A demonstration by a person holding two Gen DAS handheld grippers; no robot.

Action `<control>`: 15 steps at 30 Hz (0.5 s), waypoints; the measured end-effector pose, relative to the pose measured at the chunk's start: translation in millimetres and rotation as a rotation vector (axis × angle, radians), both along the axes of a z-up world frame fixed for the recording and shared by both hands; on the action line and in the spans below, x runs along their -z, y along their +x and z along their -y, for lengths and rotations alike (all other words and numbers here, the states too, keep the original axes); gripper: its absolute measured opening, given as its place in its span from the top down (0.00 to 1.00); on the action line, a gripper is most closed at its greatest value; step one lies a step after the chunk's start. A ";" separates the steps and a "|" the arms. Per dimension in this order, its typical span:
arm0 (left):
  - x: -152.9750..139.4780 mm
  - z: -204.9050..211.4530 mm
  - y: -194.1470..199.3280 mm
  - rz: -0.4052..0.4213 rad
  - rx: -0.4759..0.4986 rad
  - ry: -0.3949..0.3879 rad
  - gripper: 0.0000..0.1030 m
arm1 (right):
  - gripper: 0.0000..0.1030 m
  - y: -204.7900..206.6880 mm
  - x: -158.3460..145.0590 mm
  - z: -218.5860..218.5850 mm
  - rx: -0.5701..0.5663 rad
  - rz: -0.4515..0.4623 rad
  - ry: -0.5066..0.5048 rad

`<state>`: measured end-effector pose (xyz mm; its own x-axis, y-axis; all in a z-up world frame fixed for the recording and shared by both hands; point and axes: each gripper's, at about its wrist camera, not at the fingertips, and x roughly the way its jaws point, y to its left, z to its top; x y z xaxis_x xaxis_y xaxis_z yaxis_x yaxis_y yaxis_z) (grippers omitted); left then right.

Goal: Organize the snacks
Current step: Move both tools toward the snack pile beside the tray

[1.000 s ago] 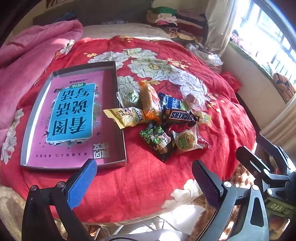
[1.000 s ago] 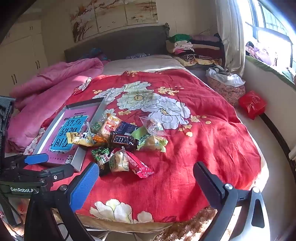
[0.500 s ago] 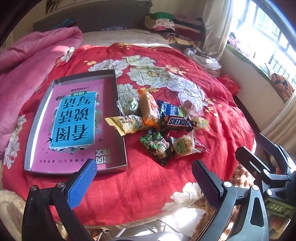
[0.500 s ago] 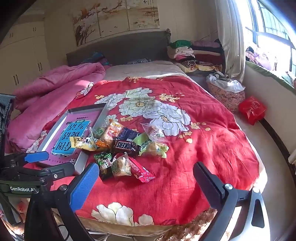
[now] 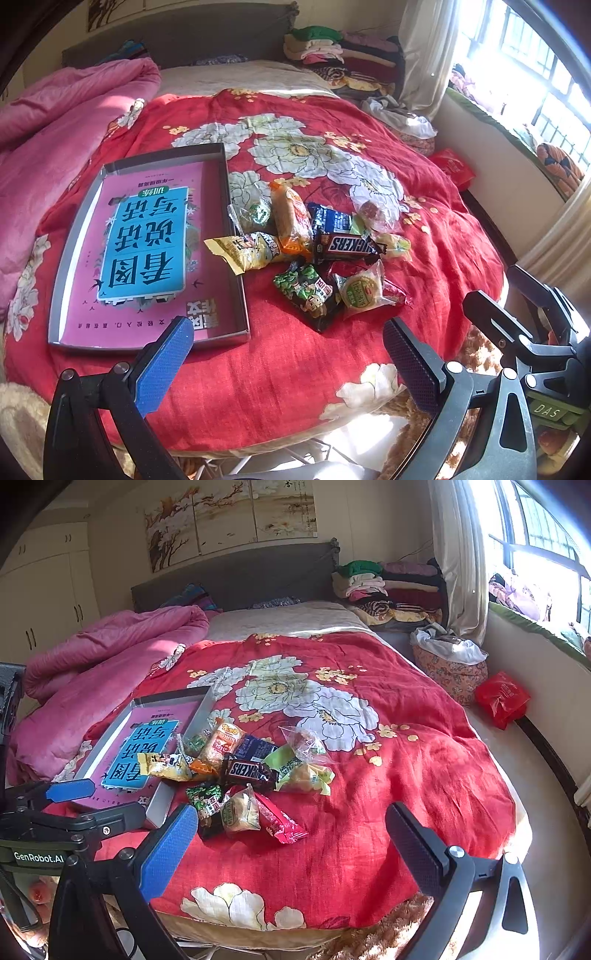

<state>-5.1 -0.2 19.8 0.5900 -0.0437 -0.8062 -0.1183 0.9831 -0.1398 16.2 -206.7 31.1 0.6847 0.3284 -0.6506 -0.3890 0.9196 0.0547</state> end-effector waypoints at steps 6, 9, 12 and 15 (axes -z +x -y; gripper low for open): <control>-0.4 1.3 -0.5 0.005 0.003 0.001 0.01 | 0.00 -0.2 -0.1 0.2 0.000 0.001 -0.001; -0.3 2.3 -0.8 0.006 0.003 0.001 0.01 | 0.00 -0.6 0.0 0.0 0.000 0.001 -0.002; -0.8 2.0 -0.9 0.004 0.003 -0.001 0.01 | 0.00 0.3 0.3 -0.4 0.000 0.002 -0.003; -0.6 2.4 -0.9 0.005 0.005 -0.001 0.01 | 0.00 0.4 0.2 -0.6 0.000 0.003 -0.003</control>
